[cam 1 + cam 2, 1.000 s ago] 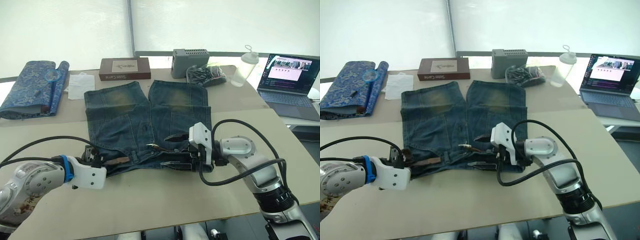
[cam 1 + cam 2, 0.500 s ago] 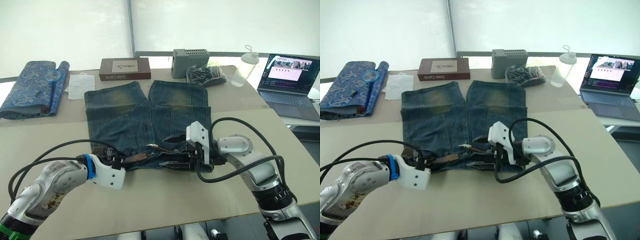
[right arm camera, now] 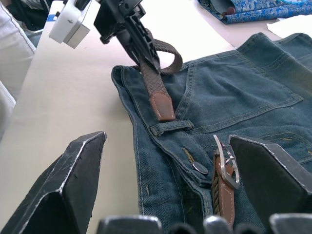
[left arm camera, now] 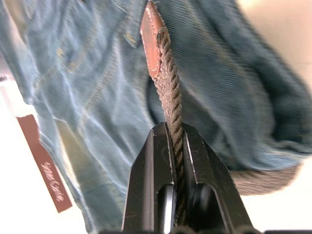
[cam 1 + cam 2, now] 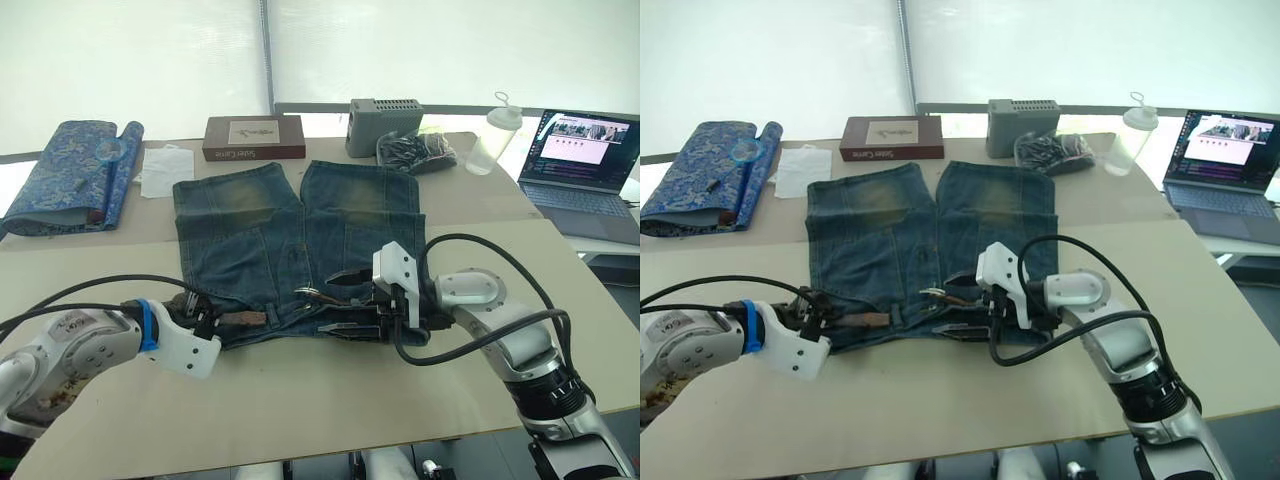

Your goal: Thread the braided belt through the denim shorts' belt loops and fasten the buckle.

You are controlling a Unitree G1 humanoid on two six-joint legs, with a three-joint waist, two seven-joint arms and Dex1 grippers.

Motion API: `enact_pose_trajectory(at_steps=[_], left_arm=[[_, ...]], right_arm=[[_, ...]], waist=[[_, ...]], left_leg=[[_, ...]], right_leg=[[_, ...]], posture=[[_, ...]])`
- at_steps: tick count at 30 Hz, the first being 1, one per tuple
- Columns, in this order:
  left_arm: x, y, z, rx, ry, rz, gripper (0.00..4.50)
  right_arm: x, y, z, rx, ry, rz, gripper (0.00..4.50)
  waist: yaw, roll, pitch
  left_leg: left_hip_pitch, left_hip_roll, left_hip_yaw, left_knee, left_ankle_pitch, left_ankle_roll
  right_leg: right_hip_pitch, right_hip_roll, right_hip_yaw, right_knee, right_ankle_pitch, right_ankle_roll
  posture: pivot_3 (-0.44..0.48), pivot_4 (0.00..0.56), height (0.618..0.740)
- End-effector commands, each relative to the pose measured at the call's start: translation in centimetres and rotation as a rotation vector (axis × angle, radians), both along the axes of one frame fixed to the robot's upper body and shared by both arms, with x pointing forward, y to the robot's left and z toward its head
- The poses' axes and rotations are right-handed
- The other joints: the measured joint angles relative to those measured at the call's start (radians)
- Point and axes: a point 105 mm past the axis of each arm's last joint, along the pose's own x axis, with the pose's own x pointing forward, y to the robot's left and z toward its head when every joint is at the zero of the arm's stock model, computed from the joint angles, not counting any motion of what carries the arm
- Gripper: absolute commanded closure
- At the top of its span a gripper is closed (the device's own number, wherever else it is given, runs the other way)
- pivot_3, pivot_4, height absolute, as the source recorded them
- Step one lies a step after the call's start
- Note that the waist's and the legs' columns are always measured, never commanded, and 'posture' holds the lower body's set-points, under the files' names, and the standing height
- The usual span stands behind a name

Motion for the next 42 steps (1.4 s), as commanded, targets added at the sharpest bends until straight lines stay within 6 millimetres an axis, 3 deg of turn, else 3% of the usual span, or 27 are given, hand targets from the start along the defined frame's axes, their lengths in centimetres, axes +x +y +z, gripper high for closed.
enact_pose_trajectory(at_steps=[1, 8, 14, 24, 33, 42], left_arm=[[-0.1, -0.9, -0.2, 0.014, 0.014, -0.056, 4.43], [0.0, -0.3, -1.2, 0.059, 0.038, -0.044, 4.43], [0.4, 0.7, -0.7, 0.098, 0.022, -0.033, 4.43], [0.8, -0.2, 0.6, 0.152, -0.010, -0.159, 4.43], [1.9, -2.7, 0.8, 0.146, -0.023, -0.221, 4.43], [0.1, -2.8, -1.3, 0.025, 0.047, -0.078, 4.43]], right_arm=[[-0.1, 0.3, 1.1, 0.025, -0.040, 0.010, 0.03], [-0.5, -0.1, 0.8, 0.024, -0.037, -0.010, 0.03], [-0.6, -0.2, 0.8, 0.027, -0.037, -0.011, 0.03], [-0.3, 0.2, 1.1, 0.034, -0.044, -0.003, 0.03], [-0.4, 0.2, 1.1, 0.042, -0.047, -0.015, 0.03], [-1.0, 0.0, -0.2, 0.002, 0.052, -0.042, 0.03]], waist=[[0.000, 0.000, 0.000], [-0.001, 0.000, 0.000], [-0.001, 0.000, 0.000], [0.000, 0.000, 0.000], [0.001, 0.000, 0.000], [0.000, 0.000, 0.000]], left_leg=[[0.000, 0.000, 0.000, 0.000, 0.000, 0.000], [0.000, 0.000, 0.002, 0.000, 0.000, 0.000], [0.000, 0.000, 0.002, 0.000, 0.000, 0.000], [0.000, 0.000, 0.004, 0.001, 0.000, 0.000], [-0.001, -0.001, 0.007, 0.002, 0.000, 0.000], [-0.001, 0.000, 0.006, 0.003, 0.000, 0.001]], right_leg=[[0.000, 0.000, 0.000, 0.000, 0.000, 0.000], [0.000, 0.000, 0.000, 0.000, 0.000, 0.000], [0.000, 0.000, 0.000, 0.000, 0.000, 0.000], [0.000, 0.000, 0.000, 0.000, 0.000, 0.000], [0.000, 0.000, 0.000, 0.000, 0.000, 0.001], [0.000, 0.000, 0.001, 0.001, 0.000, 0.002]], posture=[[0.000, 0.150, 0.740], [0.000, 0.150, 0.740], [0.000, 0.150, 0.740], [0.000, 0.150, 0.740], [0.000, 0.150, 0.740], [0.000, 0.150, 0.740]])
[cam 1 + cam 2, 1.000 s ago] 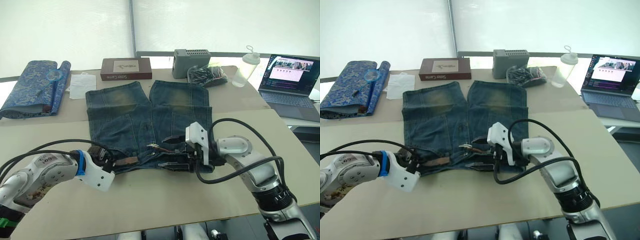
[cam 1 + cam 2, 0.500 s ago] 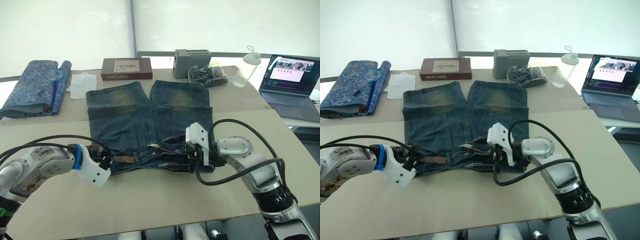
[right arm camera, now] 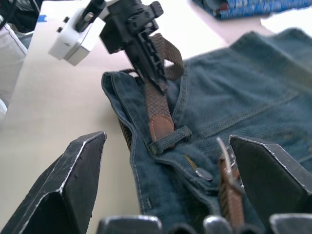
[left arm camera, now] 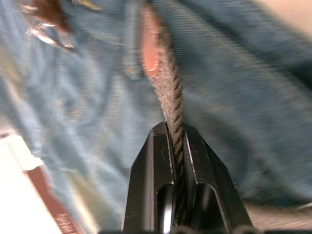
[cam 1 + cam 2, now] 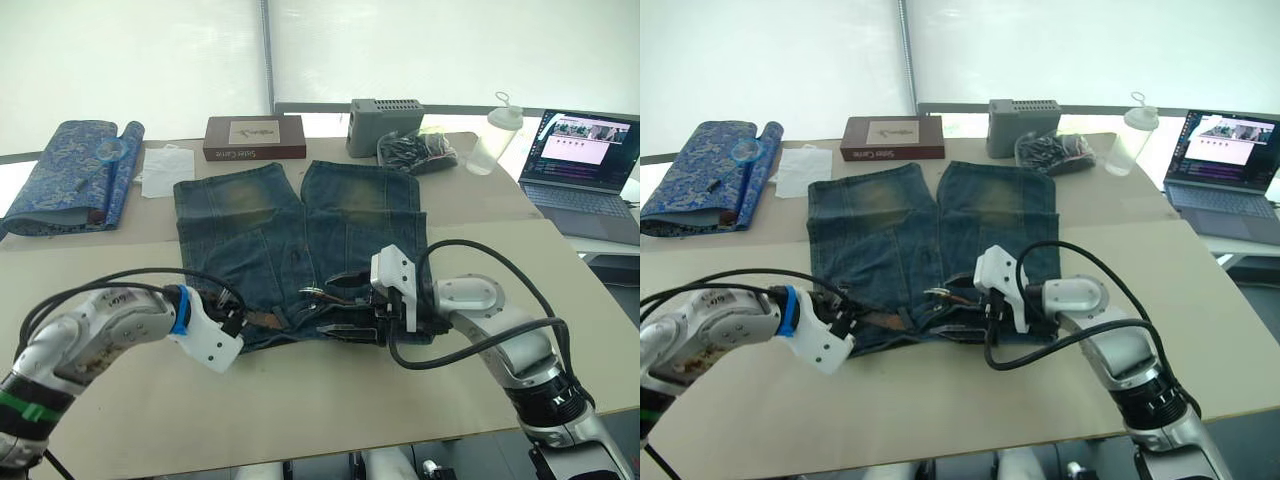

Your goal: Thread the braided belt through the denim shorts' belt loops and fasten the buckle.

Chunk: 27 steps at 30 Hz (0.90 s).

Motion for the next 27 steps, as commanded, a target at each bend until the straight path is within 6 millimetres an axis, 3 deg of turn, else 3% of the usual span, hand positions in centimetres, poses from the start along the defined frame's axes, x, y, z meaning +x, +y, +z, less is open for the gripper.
enact_pose_trajectory(at_steps=[1, 6, 10, 14, 23, 27], left_arm=[[-0.8, -0.2, 0.6, -0.037, -0.014, 0.044, 4.43], [-1.3, 0.4, 0.6, -0.051, -0.013, 0.131, 4.43], [-2.1, -0.6, -0.2, -0.052, -0.012, 0.133, 4.43], [-1.5, -1.5, -0.4, -0.041, -0.083, 0.121, 4.43], [-0.5, -2.9, 0.0, -0.202, -0.117, 0.204, 4.43], [-0.4, -3.2, -0.4, -0.347, -0.070, 0.290, 4.43]], right_arm=[[-0.8, 0.3, 0.7, 0.004, 0.003, 0.024, 0.03], [-0.6, 0.5, -0.3, -0.043, 0.033, 0.011, 0.03], [-0.3, 0.5, -0.7, -0.051, 0.035, 0.000, 0.03], [-0.3, 0.6, -0.7, -0.052, 0.040, 0.004, 0.03], [-0.1, 0.5, -0.6, -0.045, 0.052, -0.018, 0.03], [0.3, 0.5, -0.8, -0.004, 0.147, -0.083, 0.03]], waist=[[0.001, 0.000, 0.000], [0.001, 0.000, 0.000], [0.000, 0.000, 0.000], [0.003, 0.000, 0.000], [0.003, 0.000, 0.000], [0.002, 0.000, 0.000]], left_leg=[[0.000, 0.000, -0.001, 0.000, 0.000, 0.000], [0.001, 0.000, -0.005, 0.000, 0.000, 0.000], [0.000, 0.000, -0.005, 0.000, 0.000, 0.000], [0.000, 0.000, -0.005, 0.000, 0.000, 0.000], [0.000, 0.000, -0.005, 0.001, 0.000, 0.001], [0.000, -0.001, -0.006, 0.002, 0.000, 0.001]], right_leg=[[0.000, 0.000, 0.000, 0.000, 0.000, 0.000], [0.000, 0.001, 0.000, 0.000, 0.000, 0.000], [0.000, 0.000, 0.001, 0.000, 0.000, 0.000], [0.000, 0.000, 0.001, 0.000, 0.000, 0.000], [0.000, 0.000, 0.001, 0.000, 0.000, 0.000], [0.001, 0.000, 0.001, 0.000, 0.000, 0.001]], posture=[[0.000, 0.150, 0.740], [0.000, 0.150, 0.740], [0.000, 0.150, 0.740], [0.000, 0.150, 0.740], [0.000, 0.150, 0.740], [0.000, 0.150, 0.740]])
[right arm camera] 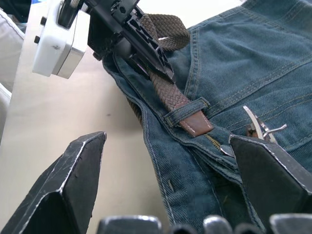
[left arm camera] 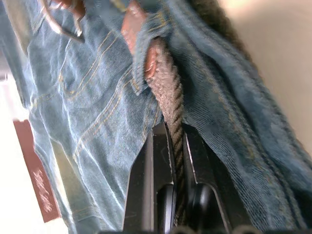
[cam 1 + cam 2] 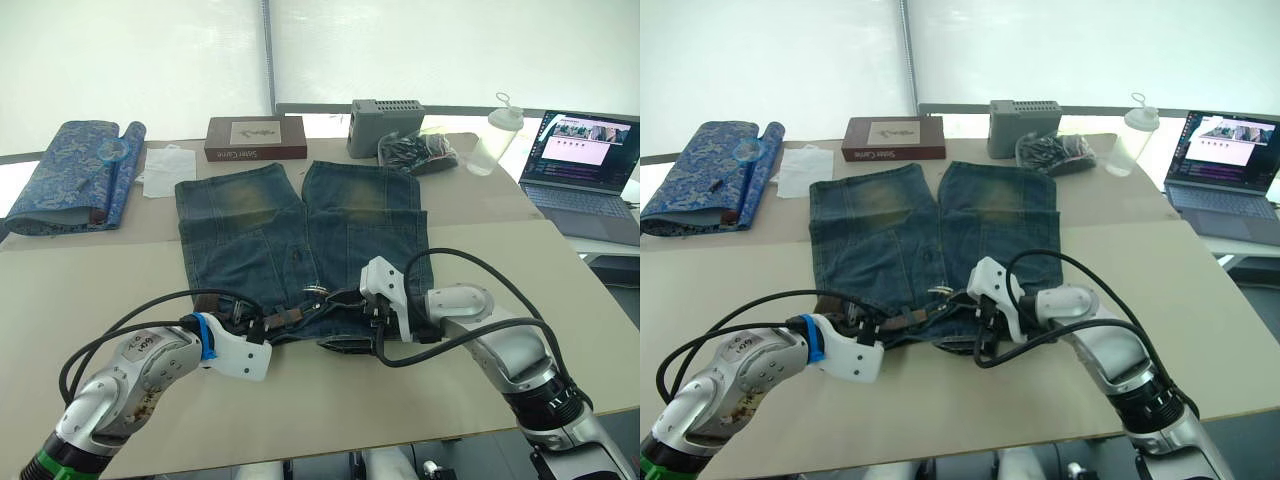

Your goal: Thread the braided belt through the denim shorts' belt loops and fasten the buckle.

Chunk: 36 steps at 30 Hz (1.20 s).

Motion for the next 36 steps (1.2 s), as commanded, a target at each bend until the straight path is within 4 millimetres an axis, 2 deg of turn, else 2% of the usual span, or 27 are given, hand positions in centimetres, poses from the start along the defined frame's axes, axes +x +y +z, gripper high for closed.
enact_pose_trajectory(at_steps=[1, 6, 9, 15, 21, 27, 30, 36], left_arm=[[-0.1, -0.8, 0.5, -0.176, 0.002, 0.051, 4.43], [-0.2, -1.4, -0.1, -0.400, 0.052, 0.129, 4.43], [0.0, -1.6, -0.1, -0.470, 0.069, 0.152, 4.43], [0.6, -2.7, 0.4, -0.500, 0.036, 0.119, 4.43], [0.7, -3.3, 1.0, -0.523, -0.004, 0.100, 4.43], [0.5, -3.6, 1.4, -0.524, -0.051, 0.063, 4.43], [0.6, -3.6, 1.4, -0.513, -0.064, 0.050, 4.50], [0.6, -3.3, 1.3, -0.499, -0.087, 0.036, 4.50]], right_arm=[[0.2, 0.2, 1.0, 0.064, 0.075, -0.053, 0.03], [-0.1, 0.1, -0.1, -0.004, 0.151, -0.080, 0.03], [0.0, 0.6, -0.4, -0.001, 0.194, -0.090, 0.03], [2.2, 1.4, -0.3, 0.082, 0.298, -0.232, 0.03], [2.3, 1.7, 0.0, 0.139, 0.406, -0.281, 0.03], [2.5, 2.1, 0.5, 0.268, 0.538, -0.322, 0.03], [2.7, 2.2, 1.0, 0.314, 0.575, -0.330, 0.86], [3.2, 1.9, 1.4, 0.359, 0.612, -0.359, 0.86]], waist=[[0.000, 0.000, 0.000], [0.000, 0.000, 0.000], [-0.001, 0.000, 0.000], [-0.004, 0.000, 0.000], [-0.002, 0.000, 0.000], [-0.004, 0.000, 0.000], [-0.004, 0.000, 0.000], [-0.006, 0.000, 0.000]], left_leg=[[0.000, 0.000, 0.000, 0.000, 0.000, 0.000], [0.000, 0.000, -0.001, 0.001, 0.000, 0.001], [0.000, 0.000, -0.001, 0.001, -0.001, 0.001], [0.000, 0.000, -0.001, 0.001, -0.001, 0.001], [-0.001, 0.000, -0.001, 0.001, -0.001, 0.002], [0.000, 0.000, -0.001, 0.001, -0.001, 0.002], [0.000, 0.000, -0.001, 0.001, -0.001, 0.002], [0.000, 0.000, -0.001, 0.001, -0.001, 0.002]], right_leg=[[0.000, 0.000, 0.000, 0.000, 0.000, 0.000], [0.000, -0.001, 0.001, 0.000, 0.000, 0.000], [0.000, -0.001, 0.000, 0.000, 0.000, 0.000], [0.000, 0.000, 0.001, 0.001, 0.001, 0.000], [0.000, -0.001, 0.001, 0.000, 0.002, 0.001], [0.000, -0.001, 0.001, 0.001, 0.002, 0.001], [0.000, -0.001, 0.001, 0.001, 0.002, 0.001], [0.000, -0.001, 0.001, 0.001, 0.002, 0.001]], posture=[[0.000, 0.150, 0.740], [0.000, 0.150, 0.740], [0.000, 0.150, 0.740], [0.000, 0.150, 0.740], [0.000, 0.150, 0.740], [0.000, 0.150, 0.740], [0.000, 0.150, 0.740], [0.000, 0.150, 0.740]])
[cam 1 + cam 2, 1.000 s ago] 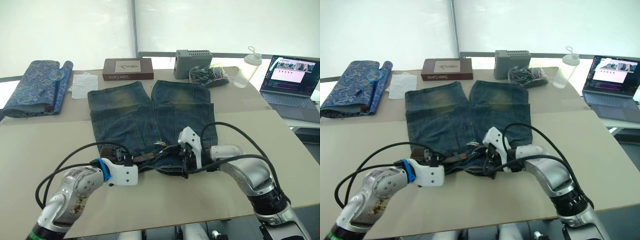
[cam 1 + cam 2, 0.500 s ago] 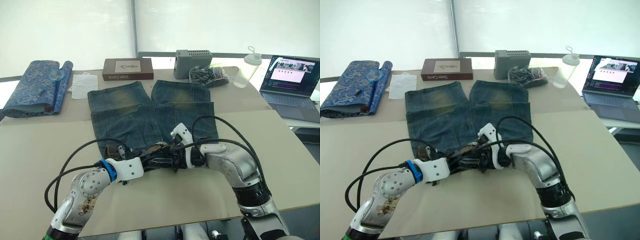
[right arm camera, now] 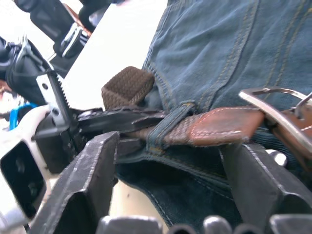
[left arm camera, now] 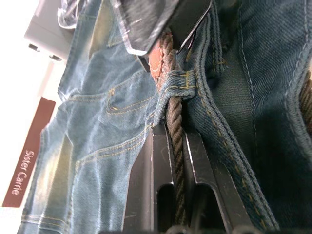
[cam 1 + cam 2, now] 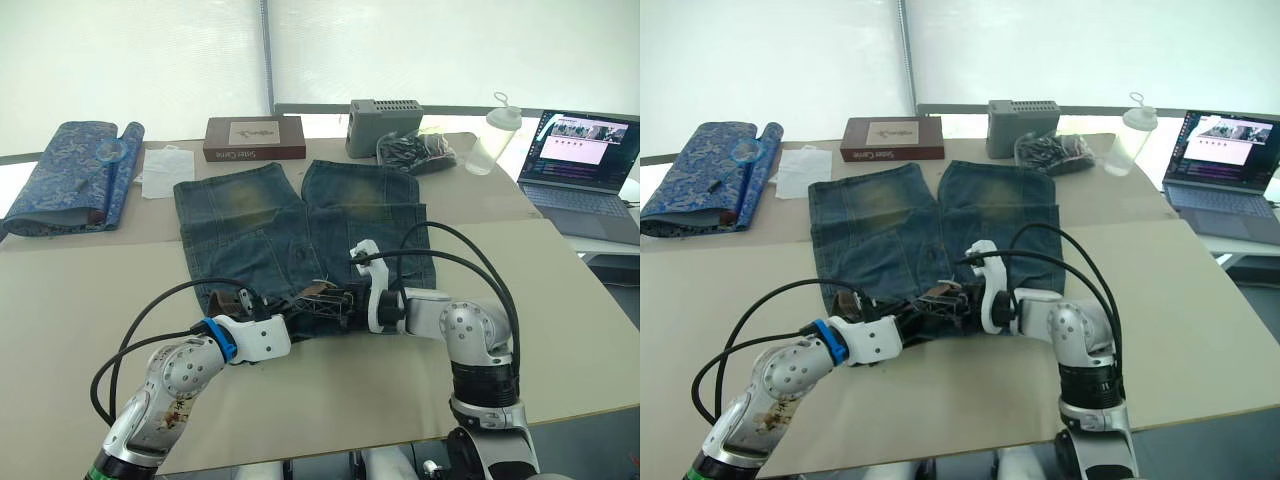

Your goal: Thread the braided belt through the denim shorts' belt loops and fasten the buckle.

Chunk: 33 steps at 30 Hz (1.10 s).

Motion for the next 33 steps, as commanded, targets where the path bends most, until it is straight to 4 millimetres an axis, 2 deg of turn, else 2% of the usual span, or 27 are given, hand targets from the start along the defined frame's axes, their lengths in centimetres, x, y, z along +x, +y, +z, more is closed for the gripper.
enact_pose_trajectory(at_steps=[1, 7, 11, 18, 22, 26, 29, 32, 33], left_arm=[[-0.1, -0.3, 0.8, -0.005, -0.056, -0.029, 4.50], [0.0, -0.3, 0.9, 0.007, -0.082, -0.040, 4.50], [0.0, -0.3, 0.9, 0.018, -0.099, -0.055, 4.50], [0.2, -0.3, 1.0, 0.022, -0.126, -0.062, 4.50], [0.1, -0.3, 0.9, -0.014, -0.073, -0.079, 4.50], [-0.3, -0.3, 1.4, -0.072, -0.029, -0.114, 3.05], [-0.8, -0.3, 2.3, -0.128, -0.010, -0.142, 1.62], [-2.0, -0.1, 2.7, -0.239, 0.106, -0.162, 0.13], [-2.6, 0.0, 2.8, -0.306, 0.193, -0.159, 0.03]], right_arm=[[0.3, -0.1, 1.6, 0.056, -0.017, -0.005, 0.86], [0.7, -0.1, 1.7, 0.069, 0.005, -0.019, 0.86], [0.9, 0.3, 1.4, 0.063, 0.019, -0.026, 1.97], [0.7, 0.6, 1.5, 0.066, 0.027, -0.012, 4.47], [0.7, 0.5, 1.7, 0.072, 0.024, -0.017, 4.47], [0.8, 0.4, 1.8, 0.072, 0.019, -0.026, 4.50], [0.8, 0.3, 1.9, 0.076, 0.018, -0.031, 4.50], [0.9, 0.3, 2.1, 0.083, 0.015, -0.040, 4.50], [0.9, 0.2, 2.2, 0.087, 0.013, -0.047, 4.50]], waist=[[-0.002, 0.000, 0.000], [-0.005, 0.000, 0.000], [-0.010, 0.000, 0.000], [-0.012, 0.000, 0.000], [-0.013, 0.000, 0.000], [-0.015, 0.000, 0.000], [-0.016, 0.000, 0.000], [-0.020, 0.000, 0.000], [-0.021, 0.000, 0.000]], left_leg=[[0.000, 0.000, 0.000, 0.000, 0.000, 0.000], [0.000, 0.000, 0.000, 0.000, 0.000, 0.000], [0.000, 0.000, 0.000, -0.001, 0.000, 0.000], [0.000, 0.000, 0.000, -0.001, 0.000, 0.000], [0.000, 0.000, 0.000, -0.001, 0.000, 0.000], [0.000, 0.000, 0.000, -0.002, 0.000, 0.000], [0.000, 0.000, 0.000, -0.002, 0.000, 0.000], [0.000, 0.000, 0.000, -0.002, 0.000, 0.000], [0.000, 0.000, 0.000, -0.002, 0.000, 0.000]], right_leg=[[0.000, 0.000, 0.000, 0.000, 0.000, 0.000], [0.000, 0.000, 0.000, 0.000, 0.000, 0.000], [0.000, 0.000, 0.000, 0.000, 0.000, 0.000], [0.000, 0.000, 0.000, -0.001, 0.000, 0.000], [0.000, 0.000, 0.000, -0.001, 0.000, 0.000], [0.000, 0.000, 0.000, -0.001, 0.000, 0.000], [0.000, 0.000, 0.000, -0.001, 0.000, 0.000], [-0.001, 0.000, 0.000, -0.001, 0.000, 0.000], [-0.001, 0.000, 0.000, -0.001, 0.000, 0.000]], posture=[[0.000, 0.150, 0.740], [0.000, 0.150, 0.740], [0.000, 0.150, 0.740], [0.000, 0.150, 0.740], [0.000, 0.150, 0.740], [0.000, 0.150, 0.740], [0.000, 0.150, 0.740], [0.000, 0.150, 0.740], [0.000, 0.150, 0.740]])
